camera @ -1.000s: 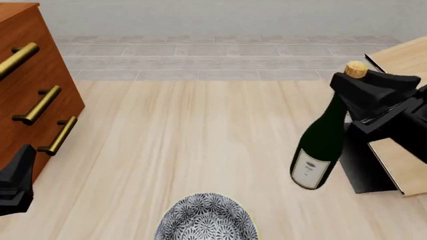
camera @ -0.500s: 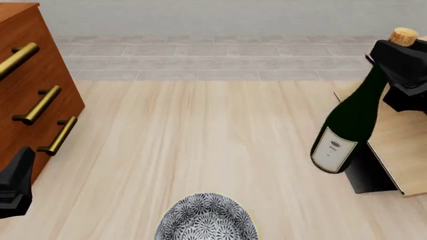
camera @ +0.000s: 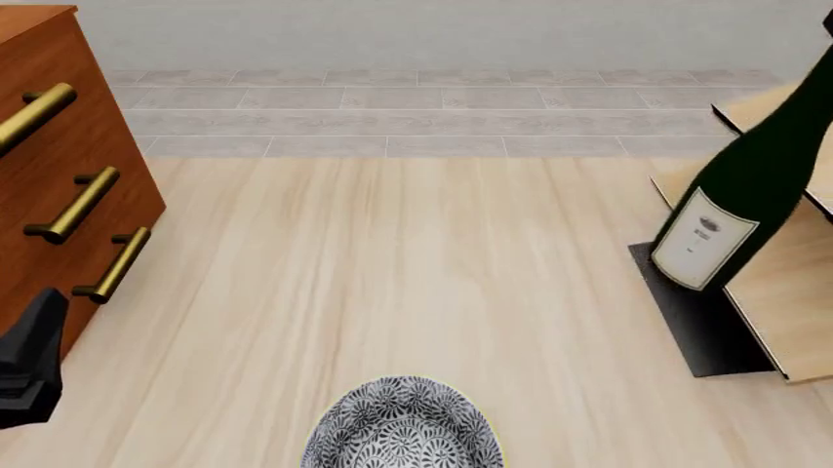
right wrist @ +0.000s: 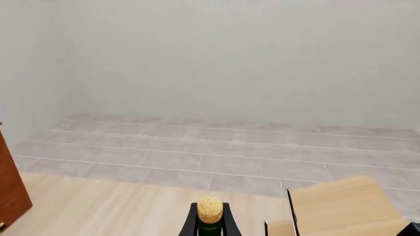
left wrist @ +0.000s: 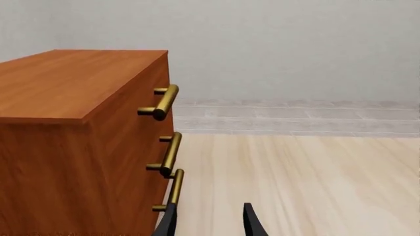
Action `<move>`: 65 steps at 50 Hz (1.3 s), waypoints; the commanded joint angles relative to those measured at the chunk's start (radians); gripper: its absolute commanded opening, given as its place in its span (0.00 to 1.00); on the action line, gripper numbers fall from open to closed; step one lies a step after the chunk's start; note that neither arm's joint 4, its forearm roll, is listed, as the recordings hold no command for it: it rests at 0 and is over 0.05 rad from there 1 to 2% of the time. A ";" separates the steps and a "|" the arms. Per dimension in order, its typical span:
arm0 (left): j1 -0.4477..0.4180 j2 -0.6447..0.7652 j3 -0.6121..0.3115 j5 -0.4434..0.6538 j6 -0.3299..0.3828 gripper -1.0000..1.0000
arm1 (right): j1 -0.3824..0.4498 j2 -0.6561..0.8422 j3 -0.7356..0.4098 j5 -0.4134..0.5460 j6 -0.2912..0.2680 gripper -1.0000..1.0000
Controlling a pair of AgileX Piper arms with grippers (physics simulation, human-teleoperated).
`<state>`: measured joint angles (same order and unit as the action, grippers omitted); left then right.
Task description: Put the wine bottle on the wine rack.
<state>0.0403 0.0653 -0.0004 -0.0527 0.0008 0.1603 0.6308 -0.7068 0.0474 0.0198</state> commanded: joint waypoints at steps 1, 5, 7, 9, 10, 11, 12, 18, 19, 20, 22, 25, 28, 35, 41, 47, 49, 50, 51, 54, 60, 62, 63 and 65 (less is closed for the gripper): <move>0.002 -0.016 0.000 0.019 -0.010 1.00 | -0.084 0.031 -0.098 0.049 0.054 0.00; 0.003 -0.015 0.000 0.017 -0.012 1.00 | -0.112 0.030 -0.123 0.057 0.071 0.00; 0.003 -0.017 0.000 0.018 -0.013 1.00 | -0.120 0.043 -0.139 0.069 0.066 0.00; 0.002 -0.018 0.000 0.019 -0.011 1.00 | -0.134 0.051 -0.153 0.079 0.064 0.00; 0.003 -0.015 0.000 0.016 -0.014 1.00 | -0.148 0.051 -0.158 0.080 0.079 0.00; 0.001 -0.017 0.000 0.018 -0.011 1.00 | -0.155 0.057 -0.164 0.086 0.080 0.00; 0.002 -0.018 0.000 0.018 -0.013 1.00 | -0.158 0.058 -0.167 0.086 0.081 0.00; 0.004 -0.014 0.000 0.014 -0.013 1.00 | -0.211 0.084 -0.209 0.109 0.110 0.00; 0.004 -0.013 0.000 0.012 -0.013 1.00 | -0.223 0.088 -0.216 0.112 0.127 0.00; 0.004 -0.013 0.000 0.012 -0.013 1.00 | -0.223 0.088 -0.216 0.112 0.127 0.00; 0.006 -0.009 0.000 0.007 -0.015 1.00 | -0.226 0.092 -0.228 0.114 0.155 0.00; 0.007 -0.004 0.000 -0.002 -0.018 1.00 | -0.230 0.093 -0.247 0.116 0.181 0.00; 0.010 -0.001 0.000 -0.006 -0.019 1.00 | -0.238 0.101 -0.263 0.125 0.180 0.00; 0.010 -0.008 0.000 0.005 -0.021 1.00 | -0.262 0.108 -0.308 0.156 0.198 0.00; 0.008 -0.015 0.000 0.013 -0.020 1.00 | -0.289 0.123 -0.342 0.186 0.182 0.00; 0.011 -0.010 0.000 0.008 -0.023 1.00 | -0.311 0.131 -0.373 0.225 0.166 0.00; 0.011 -0.008 0.000 0.006 -0.022 1.00 | -0.322 0.133 -0.380 0.235 0.154 0.00; 0.012 -0.003 0.000 0.002 -0.024 1.00 | -0.331 0.131 -0.380 0.237 0.156 0.00; 0.011 -0.003 0.000 0.002 -0.025 1.00 | -0.340 0.128 -0.378 0.240 0.163 0.00; 0.011 -0.004 0.000 0.002 -0.027 1.00 | -0.351 0.119 -0.379 0.251 0.164 0.00; 0.014 -0.008 0.000 0.003 -0.029 1.00 | -0.375 0.111 -0.388 0.265 0.169 0.00; 0.015 -0.013 0.000 0.008 -0.031 1.00 | -0.400 0.109 -0.387 0.271 0.173 0.00; 0.015 -0.016 0.000 0.010 -0.031 1.00 | -0.401 0.106 -0.388 0.273 0.176 0.00; 0.016 -0.019 0.000 0.013 -0.034 1.00 | -0.417 0.105 -0.393 0.282 0.177 0.00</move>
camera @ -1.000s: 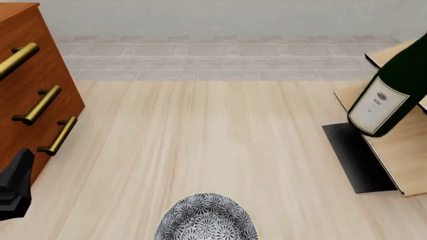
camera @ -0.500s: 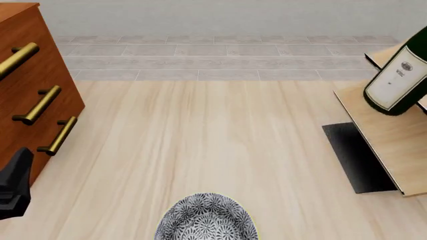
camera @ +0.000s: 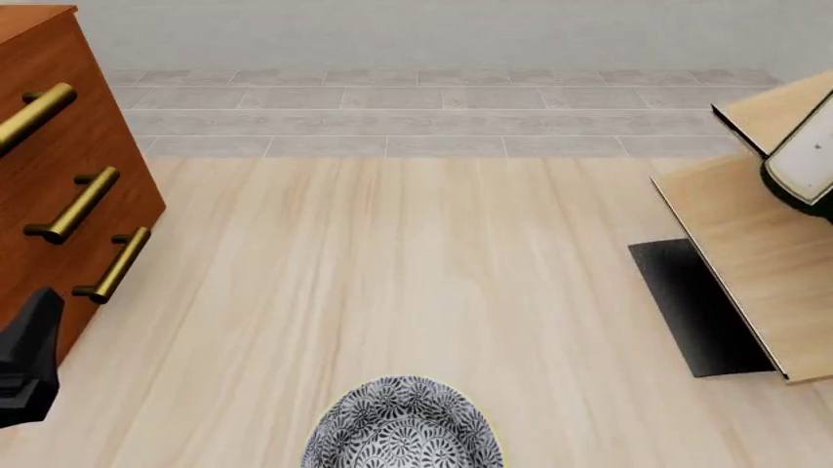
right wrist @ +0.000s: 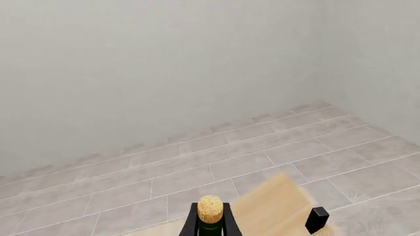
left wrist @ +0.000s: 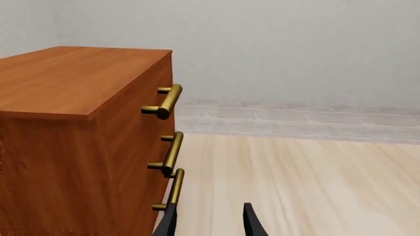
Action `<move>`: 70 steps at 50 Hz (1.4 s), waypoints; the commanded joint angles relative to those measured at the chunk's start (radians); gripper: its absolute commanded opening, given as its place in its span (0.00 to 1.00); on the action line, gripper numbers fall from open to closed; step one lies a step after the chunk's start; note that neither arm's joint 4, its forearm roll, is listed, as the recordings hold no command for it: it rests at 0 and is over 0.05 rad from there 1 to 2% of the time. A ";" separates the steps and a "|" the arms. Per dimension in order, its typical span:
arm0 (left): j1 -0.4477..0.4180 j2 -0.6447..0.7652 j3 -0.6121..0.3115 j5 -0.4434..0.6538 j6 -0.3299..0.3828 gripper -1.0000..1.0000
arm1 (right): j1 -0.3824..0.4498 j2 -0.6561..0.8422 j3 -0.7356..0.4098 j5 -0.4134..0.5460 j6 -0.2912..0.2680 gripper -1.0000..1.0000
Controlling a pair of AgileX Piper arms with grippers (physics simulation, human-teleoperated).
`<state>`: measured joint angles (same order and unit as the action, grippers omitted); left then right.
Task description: Put the wine bottle on the wine rack.
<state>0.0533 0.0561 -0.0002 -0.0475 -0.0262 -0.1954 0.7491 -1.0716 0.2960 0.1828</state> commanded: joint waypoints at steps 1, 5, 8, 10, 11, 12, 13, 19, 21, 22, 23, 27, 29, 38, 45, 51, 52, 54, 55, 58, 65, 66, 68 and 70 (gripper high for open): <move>0.002 -0.014 0.000 0.013 -0.006 1.00 | -0.062 -0.014 -0.029 0.036 0.017 0.00; 0.002 -0.018 0.000 0.016 -0.007 1.00 | -0.079 -0.016 -0.032 0.045 0.019 0.00; 0.002 -0.022 0.000 0.018 -0.010 1.00 | -0.094 -0.017 -0.042 0.054 0.011 0.00; 0.001 -0.023 0.000 0.019 -0.013 1.00 | -0.097 -0.015 -0.049 0.055 0.009 0.00; 0.001 -0.023 0.000 0.020 -0.013 1.00 | -0.103 -0.012 -0.054 0.057 0.007 0.00; 0.002 -0.023 0.000 0.020 -0.014 1.00 | -0.103 -0.012 -0.054 0.057 0.007 0.00; 0.001 -0.028 0.000 0.025 -0.011 1.00 | -0.105 -0.009 -0.056 0.057 0.004 0.00; 0.002 -0.026 0.000 0.024 -0.012 1.00 | -0.129 -0.006 -0.061 0.060 0.002 0.00; 0.003 -0.022 0.000 0.021 -0.012 1.00 | -0.137 -0.006 -0.060 0.059 -0.001 0.00; 0.004 -0.021 0.000 0.019 -0.011 1.00 | -0.139 -0.005 -0.060 0.057 0.001 0.00; 0.003 -0.020 0.000 0.019 -0.012 1.00 | -0.145 -0.004 -0.059 0.055 0.000 0.00; 0.000 -0.020 0.000 0.017 -0.010 1.00 | -0.144 0.004 -0.077 0.054 -0.006 0.00; 0.002 -0.019 0.000 0.013 -0.010 1.00 | -0.150 0.007 -0.080 0.053 -0.003 0.00; 0.000 -0.020 0.000 0.015 -0.011 1.00 | -0.163 0.019 -0.084 0.023 0.003 0.00; 0.001 -0.026 0.000 0.024 -0.008 1.00 | -0.172 0.040 -0.076 -0.007 0.015 0.00; 0.000 -0.024 0.000 0.026 -0.011 1.00 | -0.182 0.054 -0.062 -0.030 0.028 0.00; 0.002 -0.023 0.000 0.026 -0.010 1.00 | -0.182 0.055 -0.060 -0.033 0.024 0.00; 0.001 -0.028 0.000 0.033 -0.010 1.00 | -0.182 0.054 -0.046 -0.045 0.038 0.00; 0.001 -0.029 0.000 0.035 -0.009 1.00 | -0.187 0.054 -0.040 -0.050 0.038 0.00; 0.003 -0.030 0.000 0.037 -0.007 1.00 | -0.197 0.056 -0.025 -0.064 0.053 0.00; 0.003 -0.032 0.000 0.042 -0.004 1.00 | -0.207 0.054 -0.002 -0.089 0.082 0.00; 0.002 -0.034 0.000 0.044 -0.002 1.00 | -0.208 0.054 0.001 -0.092 0.082 0.00; 0.001 -0.035 0.000 0.046 -0.005 1.00 | -0.212 0.054 0.011 -0.101 0.092 0.00; 0.000 -0.038 0.000 0.049 -0.004 1.00 | -0.213 0.054 0.015 -0.104 0.096 0.00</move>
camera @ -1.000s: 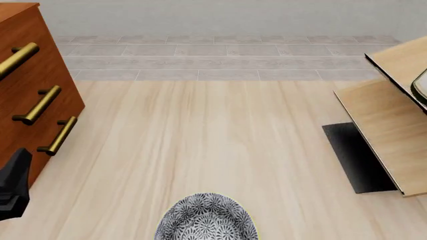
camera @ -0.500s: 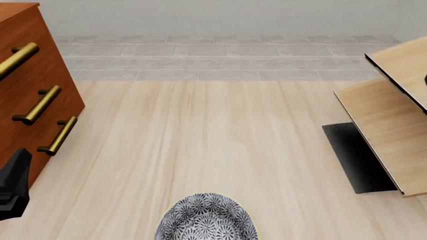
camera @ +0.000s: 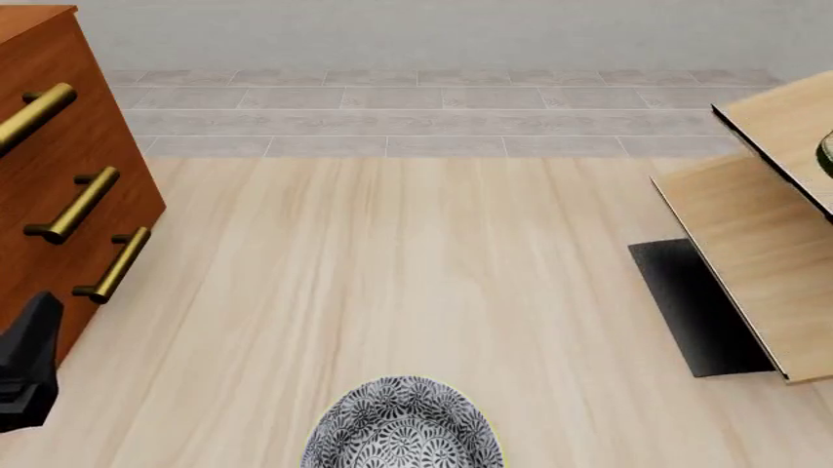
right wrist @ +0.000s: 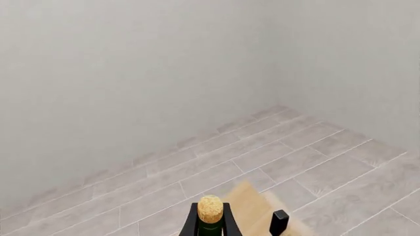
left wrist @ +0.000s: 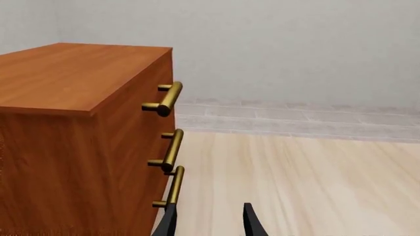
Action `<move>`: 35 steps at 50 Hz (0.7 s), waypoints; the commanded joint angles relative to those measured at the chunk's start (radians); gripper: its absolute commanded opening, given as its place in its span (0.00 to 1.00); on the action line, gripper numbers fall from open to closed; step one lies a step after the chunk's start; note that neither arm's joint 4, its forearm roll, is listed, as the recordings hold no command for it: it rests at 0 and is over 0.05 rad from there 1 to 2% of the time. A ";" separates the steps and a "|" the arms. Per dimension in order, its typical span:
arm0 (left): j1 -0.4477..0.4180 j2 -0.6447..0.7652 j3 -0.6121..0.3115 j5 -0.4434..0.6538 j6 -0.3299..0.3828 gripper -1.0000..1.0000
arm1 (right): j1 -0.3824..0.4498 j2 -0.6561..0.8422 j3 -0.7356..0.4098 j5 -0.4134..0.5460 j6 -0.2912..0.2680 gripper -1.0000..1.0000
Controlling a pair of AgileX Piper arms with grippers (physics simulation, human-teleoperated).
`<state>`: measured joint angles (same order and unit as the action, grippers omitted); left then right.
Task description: Put the wine bottle on the wine rack.
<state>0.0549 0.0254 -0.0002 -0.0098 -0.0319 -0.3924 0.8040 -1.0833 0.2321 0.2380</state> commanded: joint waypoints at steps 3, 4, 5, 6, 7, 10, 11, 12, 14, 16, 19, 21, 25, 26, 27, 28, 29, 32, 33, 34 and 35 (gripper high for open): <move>-0.005 -0.011 0.000 0.017 0.007 1.00 | -0.020 -0.001 0.034 -0.049 0.044 0.00; -0.006 -0.013 0.000 0.018 0.008 1.00 | -0.021 -0.001 0.037 -0.051 0.044 0.00; -0.004 -0.011 0.000 0.017 0.006 1.00 | -0.021 0.000 0.041 -0.054 0.051 0.00; -0.004 -0.011 0.000 0.017 0.007 1.00 | -0.021 0.001 0.042 -0.055 0.050 0.00; -0.004 -0.011 0.000 0.017 0.006 1.00 | -0.025 0.003 0.044 -0.058 0.055 0.00; -0.003 -0.012 0.000 0.017 0.007 1.00 | -0.025 0.003 0.044 -0.058 0.058 0.00; -0.003 -0.013 0.000 0.019 0.007 1.00 | -0.025 0.003 0.046 -0.060 0.064 0.00; -0.003 -0.015 0.000 0.021 0.006 1.00 | -0.024 0.003 0.044 -0.058 0.060 0.00; -0.007 -0.018 0.000 0.029 0.008 1.00 | -0.016 0.001 0.048 -0.059 0.063 0.00; -0.005 -0.019 0.000 0.031 0.008 1.00 | -0.015 0.004 0.052 -0.063 0.065 0.00; -0.005 -0.020 0.000 0.033 0.008 1.00 | -0.015 0.007 0.057 -0.068 0.069 0.00; -0.005 -0.020 0.000 0.033 0.008 1.00 | -0.014 0.009 0.057 -0.069 0.070 0.00; -0.004 -0.020 0.000 0.033 0.007 1.00 | -0.020 0.014 0.070 -0.080 0.075 0.00; -0.004 -0.020 0.000 0.032 0.007 1.00 | -0.022 0.014 0.073 -0.082 0.080 0.00; -0.003 -0.020 0.000 0.032 0.007 1.00 | -0.024 0.014 0.075 -0.086 0.083 0.00; -0.004 -0.020 0.000 0.032 0.007 1.00 | -0.023 0.015 0.079 -0.090 0.088 0.00; -0.004 -0.020 0.000 0.032 0.007 1.00 | -0.024 0.016 0.083 -0.094 0.090 0.00; -0.006 -0.021 0.000 0.032 0.010 1.00 | -0.026 0.021 0.090 -0.100 0.089 0.00; -0.004 -0.021 0.000 0.032 0.008 1.00 | -0.028 0.023 0.090 -0.100 0.086 0.00; -0.004 -0.021 0.000 0.033 0.007 1.00 | -0.029 0.024 0.090 -0.099 0.084 0.00; -0.004 -0.021 0.000 0.033 0.007 1.00 | -0.029 0.024 0.090 -0.099 0.084 0.00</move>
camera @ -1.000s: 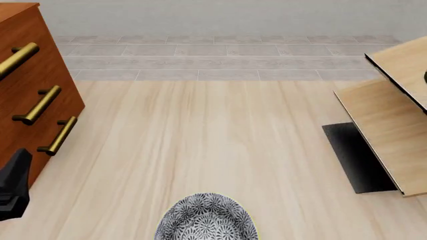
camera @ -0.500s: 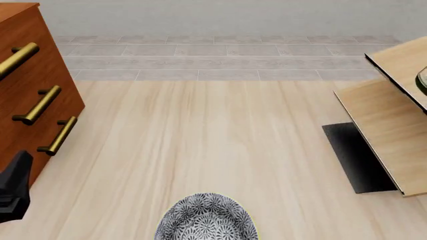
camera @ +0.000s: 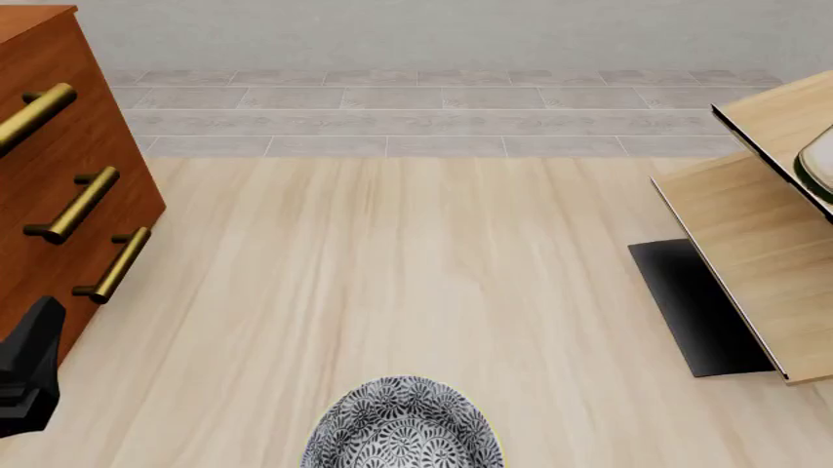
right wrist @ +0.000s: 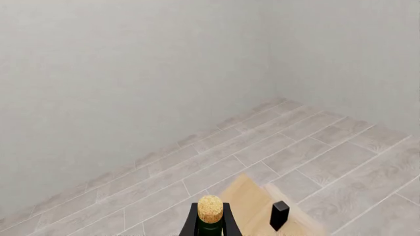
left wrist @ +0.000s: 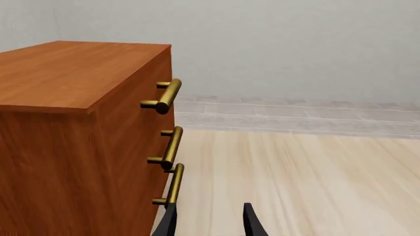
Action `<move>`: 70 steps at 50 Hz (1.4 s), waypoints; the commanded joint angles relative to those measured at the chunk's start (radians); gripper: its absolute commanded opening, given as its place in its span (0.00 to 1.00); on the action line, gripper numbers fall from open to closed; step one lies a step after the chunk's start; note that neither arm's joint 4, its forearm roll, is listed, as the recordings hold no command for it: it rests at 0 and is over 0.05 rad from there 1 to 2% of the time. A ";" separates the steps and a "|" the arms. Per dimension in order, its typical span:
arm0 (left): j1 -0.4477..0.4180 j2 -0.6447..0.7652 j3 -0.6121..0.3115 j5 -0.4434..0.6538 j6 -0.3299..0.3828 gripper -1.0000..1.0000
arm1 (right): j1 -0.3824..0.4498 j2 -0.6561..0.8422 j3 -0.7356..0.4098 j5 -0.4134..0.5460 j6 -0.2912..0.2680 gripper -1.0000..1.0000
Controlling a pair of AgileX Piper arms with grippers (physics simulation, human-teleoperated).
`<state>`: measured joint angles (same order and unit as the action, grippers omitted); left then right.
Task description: Put the wine bottle on the wine rack.
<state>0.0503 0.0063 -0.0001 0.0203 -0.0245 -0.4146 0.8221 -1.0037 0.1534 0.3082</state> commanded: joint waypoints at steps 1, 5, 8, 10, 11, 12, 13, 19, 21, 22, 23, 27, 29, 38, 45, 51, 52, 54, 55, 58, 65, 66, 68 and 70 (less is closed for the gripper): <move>0.003 -0.003 0.000 0.002 0.000 1.00 | -0.010 0.008 0.013 -0.022 0.014 0.00; 0.004 -0.003 0.000 0.005 0.000 1.00 | -0.024 0.020 0.019 -0.029 0.015 0.00; 0.004 -0.003 0.000 0.004 0.000 1.00 | -0.038 0.024 0.030 -0.040 0.021 0.00; 0.006 -0.002 0.000 0.002 0.000 1.00 | -0.043 0.029 0.041 -0.049 0.034 0.00; 0.005 -0.002 0.000 0.001 0.000 1.00 | -0.047 0.032 0.042 -0.048 0.024 0.00; 0.005 -0.002 0.000 0.001 -0.002 1.00 | -0.050 0.032 0.049 -0.054 0.028 0.00; 0.004 -0.002 0.000 0.001 -0.003 1.00 | -0.053 0.033 0.053 -0.058 0.032 0.00; 0.004 -0.002 0.000 -0.002 -0.001 1.00 | -0.067 0.040 0.070 -0.075 0.045 0.00; 0.004 -0.002 0.000 -0.002 -0.003 1.00 | -0.068 0.043 0.072 -0.078 0.045 0.00; 0.002 -0.002 0.000 -0.002 -0.002 1.00 | -0.068 0.045 0.073 -0.080 0.048 0.00; 0.001 -0.002 0.000 -0.002 -0.004 1.00 | -0.067 0.047 0.073 -0.081 0.046 0.00; 0.000 -0.001 0.000 -0.004 -0.003 1.00 | -0.071 0.058 0.078 -0.094 0.062 0.00; -0.002 -0.001 0.000 -0.004 -0.002 1.00 | -0.071 0.061 0.076 -0.094 0.058 0.00; -0.002 -0.002 0.000 -0.005 -0.002 1.00 | -0.079 0.078 0.075 -0.102 0.066 0.00; -0.004 0.000 0.000 -0.006 -0.004 1.00 | -0.095 0.111 0.073 -0.115 0.064 0.00; -0.005 -0.001 0.000 -0.004 -0.002 1.00 | -0.111 0.143 0.060 -0.119 0.054 0.00; -0.005 -0.001 0.000 -0.003 -0.001 1.00 | -0.119 0.148 0.057 -0.123 0.058 0.00; -0.005 -0.001 0.000 -0.004 -0.001 1.00 | -0.133 0.164 0.049 -0.125 0.055 0.00; -0.004 0.000 0.000 -0.004 -0.002 1.00 | -0.134 0.169 0.046 -0.126 0.055 0.00; -0.003 0.000 0.000 -0.004 -0.001 1.00 | -0.140 0.188 0.032 -0.127 0.053 0.00; -0.005 0.004 0.000 -0.008 0.000 1.00 | -0.156 0.229 0.007 -0.133 0.044 0.00; -0.005 0.004 0.000 -0.008 0.000 1.00 | -0.156 0.229 0.007 -0.133 0.044 0.00; -0.004 0.003 0.000 -0.007 0.000 1.00 | -0.166 0.238 0.009 -0.141 0.049 0.00; -0.005 0.001 0.000 -0.003 0.001 1.00 | -0.170 0.246 0.013 -0.150 0.050 0.00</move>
<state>0.0458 0.0081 -0.0001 0.0149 -0.0253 -0.5581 1.0163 -0.9905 0.0190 0.3483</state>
